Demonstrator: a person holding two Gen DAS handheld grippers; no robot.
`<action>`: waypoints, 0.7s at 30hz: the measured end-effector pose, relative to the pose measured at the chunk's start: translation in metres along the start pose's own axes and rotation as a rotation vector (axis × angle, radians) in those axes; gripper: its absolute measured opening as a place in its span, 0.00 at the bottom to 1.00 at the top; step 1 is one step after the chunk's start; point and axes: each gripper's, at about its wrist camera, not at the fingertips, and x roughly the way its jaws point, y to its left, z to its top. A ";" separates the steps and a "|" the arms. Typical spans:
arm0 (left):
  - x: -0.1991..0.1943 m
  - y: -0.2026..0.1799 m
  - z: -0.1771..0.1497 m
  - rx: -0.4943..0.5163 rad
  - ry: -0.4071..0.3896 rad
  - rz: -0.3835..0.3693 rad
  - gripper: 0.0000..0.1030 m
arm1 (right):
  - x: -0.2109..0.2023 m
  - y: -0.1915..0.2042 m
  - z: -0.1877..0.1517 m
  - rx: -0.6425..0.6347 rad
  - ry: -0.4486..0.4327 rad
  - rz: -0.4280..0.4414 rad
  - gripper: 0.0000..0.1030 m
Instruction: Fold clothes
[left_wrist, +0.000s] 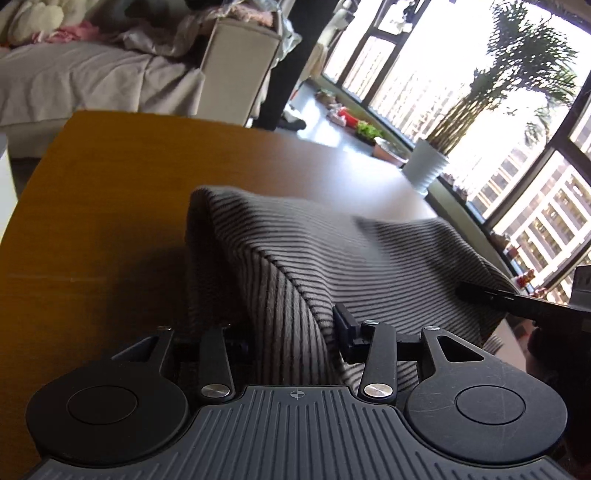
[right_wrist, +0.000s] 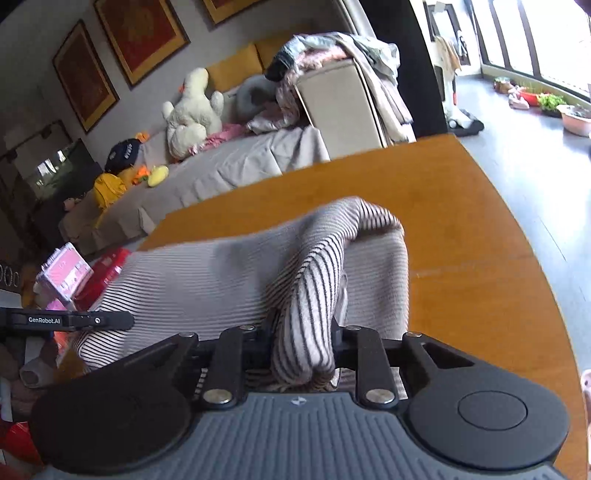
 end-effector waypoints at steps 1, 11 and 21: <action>-0.001 0.001 -0.004 0.015 -0.032 -0.009 0.48 | 0.001 0.000 -0.004 -0.002 -0.006 -0.003 0.23; -0.045 -0.020 0.000 0.099 -0.136 0.075 0.79 | -0.042 -0.001 0.008 -0.073 -0.122 -0.136 1.00; -0.008 -0.046 -0.025 -0.020 -0.037 -0.130 0.90 | 0.013 -0.006 0.013 -0.181 -0.052 -0.329 1.00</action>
